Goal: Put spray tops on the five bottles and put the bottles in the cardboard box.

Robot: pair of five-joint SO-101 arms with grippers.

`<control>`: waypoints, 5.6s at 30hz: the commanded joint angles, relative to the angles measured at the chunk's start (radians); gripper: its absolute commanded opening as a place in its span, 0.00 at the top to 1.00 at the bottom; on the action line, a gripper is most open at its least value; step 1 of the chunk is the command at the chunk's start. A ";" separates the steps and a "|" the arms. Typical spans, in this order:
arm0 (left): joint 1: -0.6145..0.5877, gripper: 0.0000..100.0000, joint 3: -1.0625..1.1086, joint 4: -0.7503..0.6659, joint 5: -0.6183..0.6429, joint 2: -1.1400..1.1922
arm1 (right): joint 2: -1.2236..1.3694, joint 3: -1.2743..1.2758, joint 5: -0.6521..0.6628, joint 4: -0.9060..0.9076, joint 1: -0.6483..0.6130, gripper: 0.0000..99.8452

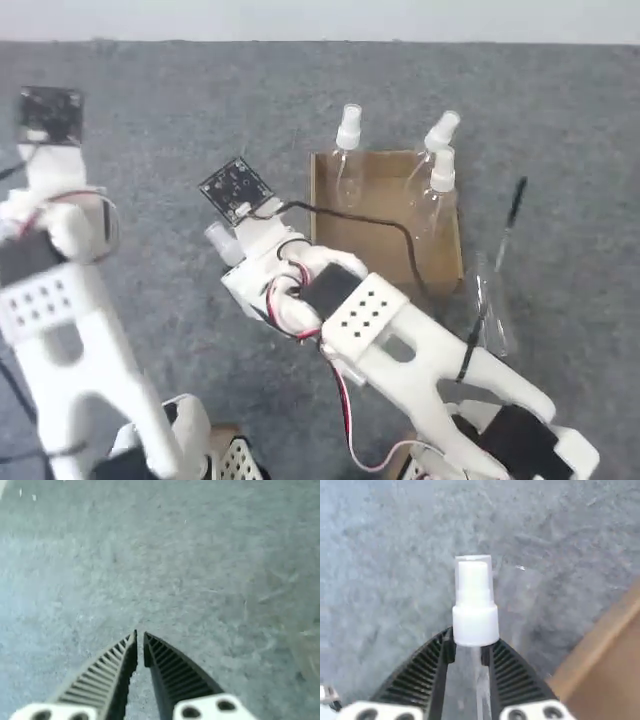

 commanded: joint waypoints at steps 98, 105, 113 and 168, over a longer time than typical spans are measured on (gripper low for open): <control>0.338 0.82 0.585 -0.322 0.284 0.176 | 0.114 0.173 0.651 0.268 1.254 0.82; 0.338 0.87 0.588 -0.347 0.284 0.180 | 0.114 0.170 0.747 0.263 1.365 0.92; 0.338 0.95 0.553 -0.388 0.192 0.180 | 0.124 0.169 0.798 0.183 1.495 0.95; 0.500 0.88 0.636 -0.336 0.239 0.181 | 0.124 0.175 0.806 0.179 1.509 0.95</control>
